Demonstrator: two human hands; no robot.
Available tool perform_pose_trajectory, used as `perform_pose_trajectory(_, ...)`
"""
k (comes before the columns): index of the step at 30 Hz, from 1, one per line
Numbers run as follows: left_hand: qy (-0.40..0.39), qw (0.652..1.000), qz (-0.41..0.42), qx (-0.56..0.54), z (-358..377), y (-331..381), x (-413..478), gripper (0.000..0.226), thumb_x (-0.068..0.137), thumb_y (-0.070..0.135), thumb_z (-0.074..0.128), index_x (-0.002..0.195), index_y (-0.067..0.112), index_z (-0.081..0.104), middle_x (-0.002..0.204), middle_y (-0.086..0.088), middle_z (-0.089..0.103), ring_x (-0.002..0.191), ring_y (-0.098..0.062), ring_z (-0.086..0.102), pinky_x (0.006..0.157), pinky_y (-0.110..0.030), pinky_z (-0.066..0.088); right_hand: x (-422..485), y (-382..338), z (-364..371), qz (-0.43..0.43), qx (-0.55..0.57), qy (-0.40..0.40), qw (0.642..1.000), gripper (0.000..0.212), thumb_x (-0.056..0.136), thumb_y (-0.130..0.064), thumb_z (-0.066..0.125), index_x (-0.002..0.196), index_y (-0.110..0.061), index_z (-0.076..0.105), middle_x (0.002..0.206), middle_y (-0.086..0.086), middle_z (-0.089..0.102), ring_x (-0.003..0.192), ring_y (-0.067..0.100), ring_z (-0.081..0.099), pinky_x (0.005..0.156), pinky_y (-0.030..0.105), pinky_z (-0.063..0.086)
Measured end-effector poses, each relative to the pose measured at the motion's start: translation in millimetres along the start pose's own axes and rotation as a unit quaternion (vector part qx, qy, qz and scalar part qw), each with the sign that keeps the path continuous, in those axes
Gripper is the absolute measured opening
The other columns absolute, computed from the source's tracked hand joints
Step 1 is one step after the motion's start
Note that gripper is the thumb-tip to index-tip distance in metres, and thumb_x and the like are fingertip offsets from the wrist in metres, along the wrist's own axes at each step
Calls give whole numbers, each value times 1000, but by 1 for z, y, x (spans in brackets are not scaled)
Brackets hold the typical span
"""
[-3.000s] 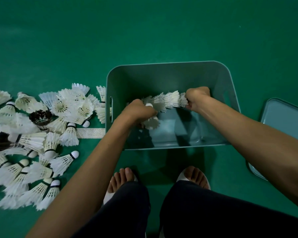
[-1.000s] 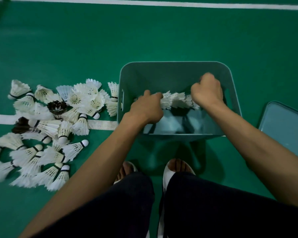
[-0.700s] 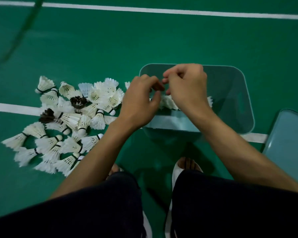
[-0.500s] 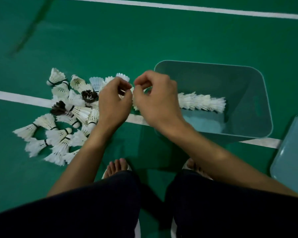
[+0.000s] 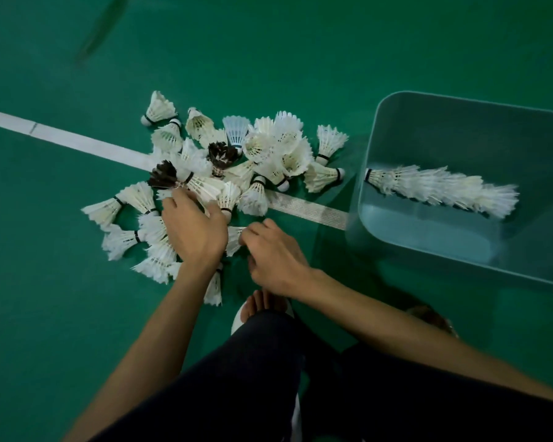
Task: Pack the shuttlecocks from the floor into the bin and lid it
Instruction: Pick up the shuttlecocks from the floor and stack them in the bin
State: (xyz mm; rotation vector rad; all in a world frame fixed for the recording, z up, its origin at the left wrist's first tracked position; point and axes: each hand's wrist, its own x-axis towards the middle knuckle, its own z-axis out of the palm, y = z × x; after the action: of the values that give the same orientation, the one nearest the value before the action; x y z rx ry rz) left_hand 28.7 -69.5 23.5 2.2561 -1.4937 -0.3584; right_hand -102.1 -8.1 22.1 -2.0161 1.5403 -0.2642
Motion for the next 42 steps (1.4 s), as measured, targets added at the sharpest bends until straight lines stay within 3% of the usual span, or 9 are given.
perform_pose_trajectory(5, -109, 986, -118, -46, 13, -4, 21, 75, 77, 81, 58, 85, 6, 58, 83, -10, 65, 77, -31, 62, 59, -36, 42, 20, -4, 16, -60, -72, -23, 995, 55, 68, -6, 78, 118, -4, 57, 124, 15, 57, 113, 32, 50, 92, 46, 46)
perform_pose_trajectory(12, -164, 977, -121, -57, 14, 4, 34, 43, 70, 50, 83, 67, 17, 55, 63, 0, 60, 61, -23, 57, 55, -28, 36, 24, 1, 10, 48, -43, 7, 998, 68, 83, -19, 80, 136, -2, 40, 110, 13, 65, 102, 31, 61, 80, 38, 43)
perform_pose_trajectory(15, -222, 969, -103, -48, 11, 5, 34, 59, 71, 48, 79, 108, 7, 59, 75, -1, 58, 65, -20, 55, 55, -29, 39, 18, 4, -5, 132, -42, -52, 989, 91, 81, -21, 82, 148, -2, 24, 112, 14, 66, 100, 33, 66, 69, 38, 44)
perform_pose_trajectory(17, -287, 951, -103, -59, 10, 11, 29, 89, 79, 42, 77, 143, -1, 33, 104, -5, 63, 86, -22, 60, 72, -35, 50, 13, 7, -9, 182, -62, -84, 978, 92, 83, -24, 79, 151, -4, 21, 112, 15, 66, 100, 33, 67, 66, 37, 43)
perform_pose_trajectory(19, -326, 941, -85, -37, 13, 13, 24, 115, 80, 48, 77, 157, 0, 6, 140, -13, 53, 120, -33, 56, 99, -42, 50, 8, 10, -12, 208, -100, -95, 968, 84, 84, -26, 78, 149, -7, 27, 120, 19, 60, 106, 34, 64, 68, 37, 42)
perform_pose_trajectory(21, -317, 947, -34, 29, 18, 10, 19, 118, 72, 58, 81, 155, 1, 18, 147, -17, 49, 128, -36, 53, 103, -46, 49, 2, 12, -18, 222, -125, -93, 963, 63, 86, -23, 77, 137, -8, 42, 127, 20, 55, 111, 35, 63, 74, 39, 48)
perform_pose_trajectory(26, -298, 954, 30, -5, 26, 9, 3, 49, 72, 31, 81, 110, 10, 57, 101, -5, 67, 88, -26, 62, 73, -36, 53, -10, 10, -38, 211, -103, -48, 971, 30, 91, -9, 68, 119, -5, 60, 126, 18, 52, 108, 35, 60, 76, 37, 46)
perform_pose_trajectory(35, -140, 984, -9, -111, -10, 25, 6, 49, 77, 43, 80, 104, 12, 54, 83, 2, 64, 73, -19, 64, 61, -32, 48, -20, -27, -103, 111, -78, 205, 969, 2, 86, -8, 71, 87, -7, 72, 143, 12, 51, 127, 26, 45, 100, 37, 50)
perform_pose_trajectory(42, -361, 916, -99, -141, -12, 18, -15, 58, 79, 28, 84, 127, 1, 64, 115, -9, 73, 91, -22, 69, 69, -20, 54, -35, -5, -137, 87, -14, 324, 942, 9, 88, -16, 73, 85, -8, 73, 123, 12, 63, 116, 26, 54, 92, 25, 38)
